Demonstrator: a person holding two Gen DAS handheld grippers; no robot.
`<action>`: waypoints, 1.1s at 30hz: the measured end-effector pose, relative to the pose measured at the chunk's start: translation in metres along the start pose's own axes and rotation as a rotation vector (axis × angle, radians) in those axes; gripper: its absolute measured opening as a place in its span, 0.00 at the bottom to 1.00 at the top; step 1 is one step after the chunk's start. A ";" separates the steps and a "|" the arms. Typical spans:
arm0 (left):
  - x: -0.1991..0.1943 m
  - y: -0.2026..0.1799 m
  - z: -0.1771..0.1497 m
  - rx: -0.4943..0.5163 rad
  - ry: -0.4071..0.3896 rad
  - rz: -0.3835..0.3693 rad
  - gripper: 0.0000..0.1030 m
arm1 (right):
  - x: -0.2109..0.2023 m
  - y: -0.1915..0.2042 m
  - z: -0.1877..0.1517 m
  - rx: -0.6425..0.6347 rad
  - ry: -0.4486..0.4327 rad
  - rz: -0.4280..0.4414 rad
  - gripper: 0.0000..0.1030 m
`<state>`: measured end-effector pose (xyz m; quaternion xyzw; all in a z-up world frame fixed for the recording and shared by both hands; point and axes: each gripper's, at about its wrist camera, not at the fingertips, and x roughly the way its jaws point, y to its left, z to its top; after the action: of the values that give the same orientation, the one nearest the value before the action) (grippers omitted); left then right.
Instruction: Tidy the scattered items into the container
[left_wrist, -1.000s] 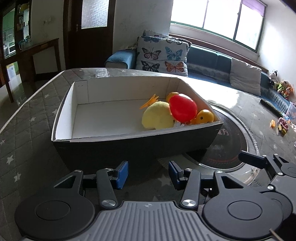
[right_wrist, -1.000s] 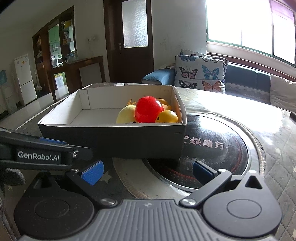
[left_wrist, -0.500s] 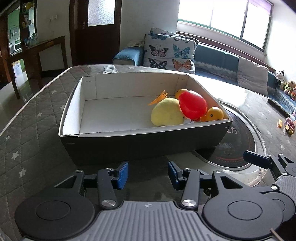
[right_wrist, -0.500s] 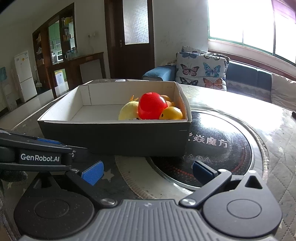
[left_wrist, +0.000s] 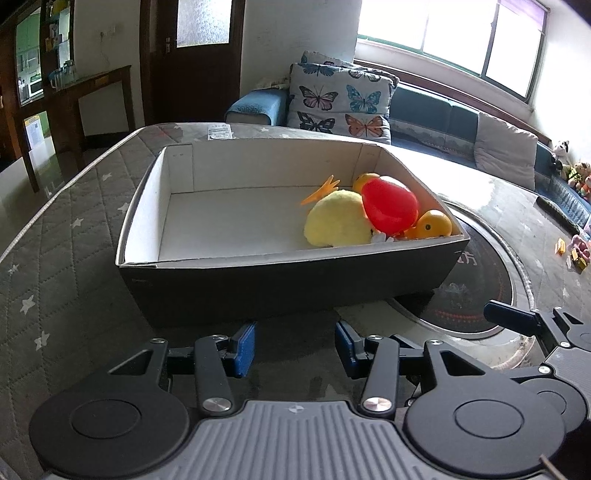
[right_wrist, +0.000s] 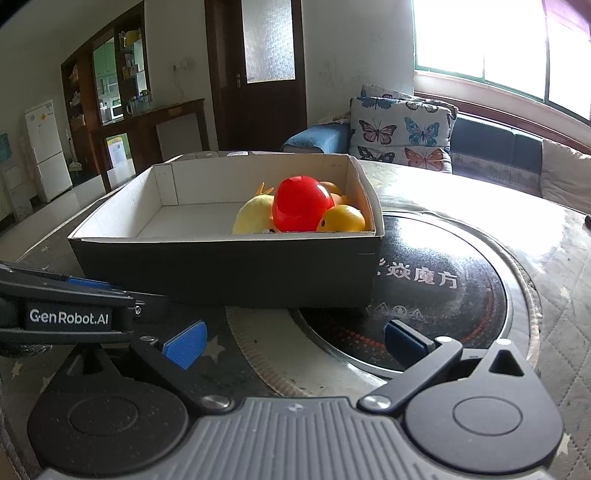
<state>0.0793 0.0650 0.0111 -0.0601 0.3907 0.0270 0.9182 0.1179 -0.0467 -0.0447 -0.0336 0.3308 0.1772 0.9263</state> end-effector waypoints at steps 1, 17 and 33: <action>0.001 0.000 0.000 -0.001 0.001 0.002 0.47 | 0.001 0.000 0.000 0.001 0.001 -0.001 1.00; 0.006 -0.002 0.004 0.016 -0.002 0.031 0.47 | 0.011 -0.004 0.003 0.005 0.019 0.004 1.00; 0.012 -0.008 0.012 0.025 0.000 0.056 0.47 | 0.019 -0.010 0.008 0.016 0.030 0.006 1.00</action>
<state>0.0969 0.0590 0.0111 -0.0375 0.3925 0.0477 0.9177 0.1396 -0.0485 -0.0510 -0.0279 0.3462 0.1770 0.9209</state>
